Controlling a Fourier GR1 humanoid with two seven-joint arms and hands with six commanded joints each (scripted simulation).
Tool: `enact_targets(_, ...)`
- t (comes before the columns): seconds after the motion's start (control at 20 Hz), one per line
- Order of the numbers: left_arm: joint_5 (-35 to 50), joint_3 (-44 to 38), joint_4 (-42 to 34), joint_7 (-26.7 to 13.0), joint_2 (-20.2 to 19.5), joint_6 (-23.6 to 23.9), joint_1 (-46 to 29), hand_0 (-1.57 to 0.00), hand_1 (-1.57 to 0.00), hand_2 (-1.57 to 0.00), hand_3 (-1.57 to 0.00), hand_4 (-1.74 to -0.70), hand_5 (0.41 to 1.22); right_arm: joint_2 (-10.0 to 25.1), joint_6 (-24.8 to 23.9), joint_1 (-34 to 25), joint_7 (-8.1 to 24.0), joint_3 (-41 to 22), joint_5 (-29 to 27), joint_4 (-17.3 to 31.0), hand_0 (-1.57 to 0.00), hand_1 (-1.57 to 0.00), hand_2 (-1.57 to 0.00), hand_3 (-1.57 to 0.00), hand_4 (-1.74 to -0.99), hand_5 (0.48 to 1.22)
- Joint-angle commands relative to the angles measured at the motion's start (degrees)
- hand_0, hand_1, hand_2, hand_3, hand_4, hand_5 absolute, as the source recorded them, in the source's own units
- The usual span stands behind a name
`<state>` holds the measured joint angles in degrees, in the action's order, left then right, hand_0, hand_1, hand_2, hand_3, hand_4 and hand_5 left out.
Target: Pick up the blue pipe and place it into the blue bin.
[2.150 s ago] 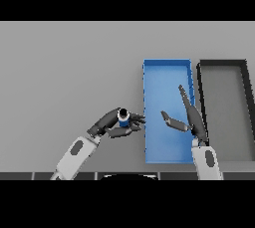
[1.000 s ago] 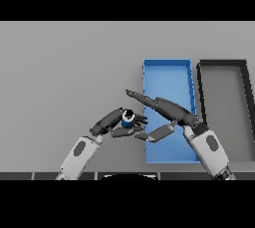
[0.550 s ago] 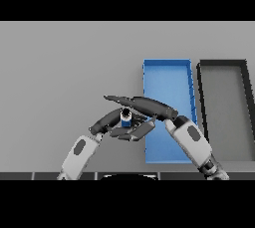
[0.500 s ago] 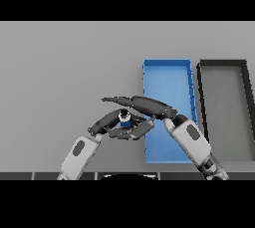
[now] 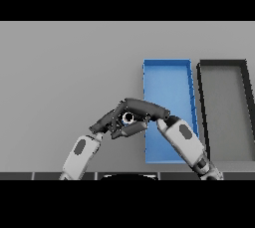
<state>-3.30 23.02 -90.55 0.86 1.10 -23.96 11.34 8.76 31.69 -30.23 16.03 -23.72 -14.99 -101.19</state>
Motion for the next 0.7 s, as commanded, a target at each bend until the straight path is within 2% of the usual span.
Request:
enact_targets(0.0,0.06,-0.07,-0.21,0.32,0.24,0.26,-0.32,-1.57,-1.57,-1.55,-1.37,-1.72,1.221,-0.14,0.01,-0.80,-1.25,0.07,1.49,0.60,-1.41,-1.42,-1.42,-1.35,-1.474,0.996)
enact_targets(0.1,-0.37,0.40,-0.73,0.07,0.80,0.62,-0.75,-1.57,-1.57,-1.55,-1.40,-1.73,1.221,0.20,0.79,-0.49,-2.75,-0.24,1.82,-0.08,-1.47,-1.47,-1.47,-1.43,-1.481,1.077)
enact_targets(0.15,-0.79,-0.11,-0.92,0.88,0.04,0.39,-0.77,-1.57,-1.57,-1.55,-1.42,-1.73,1.221,-0.11,0.40,-0.20,-1.94,-0.46,1.98,-0.67,-1.49,-1.49,-1.49,-1.46,-1.485,1.106)
enact_targets(0.3,-1.60,-0.20,0.17,1.94,0.81,1.05,-0.20,-1.57,-1.57,-1.56,-1.43,-1.73,1.221,-1.94,-0.35,0.99,3.10,0.35,-1.71,-1.24,-1.53,-1.53,-1.53,-1.51,-1.492,1.162)
enact_targets(0.4,-1.01,-1.08,-0.37,0.29,0.66,0.73,0.54,-1.57,-1.57,-1.56,-1.43,-1.73,1.221,-3.02,-1.01,1.29,3.71,0.97,-1.74,-1.43,-1.54,-1.55,-1.55,-1.53,-1.494,1.183)
enact_targets(0.45,-1.77,-0.48,-0.32,1.49,0.97,1.13,-0.02,-1.57,-1.57,-1.57,-1.26,-1.73,1.221,-3.61,-0.95,1.57,4.40,0.85,-1.94,-1.61,-1.55,-1.55,-1.55,-1.54,-1.495,1.191)
enact_targets(0.5,-2.66,-0.38,-0.53,2.09,0.71,1.22,-0.48,-1.45,-1.37,-1.34,-1.05,-1.63,1.221,-3.64,-0.87,2.03,3.43,1.01,-0.70,-1.76,-1.55,-1.55,-1.55,-1.55,-1.496,1.197)
enact_targets(0.55,-3.34,-0.49,-0.94,1.28,0.17,0.66,-0.60,-1.18,-1.09,-1.07,-0.84,-1.51,1.221,-4.06,-1.03,1.98,3.76,0.98,-0.12,-1.71,-1.56,-1.56,-1.56,-1.55,-1.496,1.202)
enact_targets(0.65,-4.37,-0.94,-0.59,1.75,-0.78,-1.74,-0.02,-0.75,-0.70,-0.68,-0.54,-1.32,1.221,-4.71,-0.67,2.06,4.01,1.41,0.34,-1.59,-1.56,-1.56,-1.56,-1.56,-1.497,1.209)
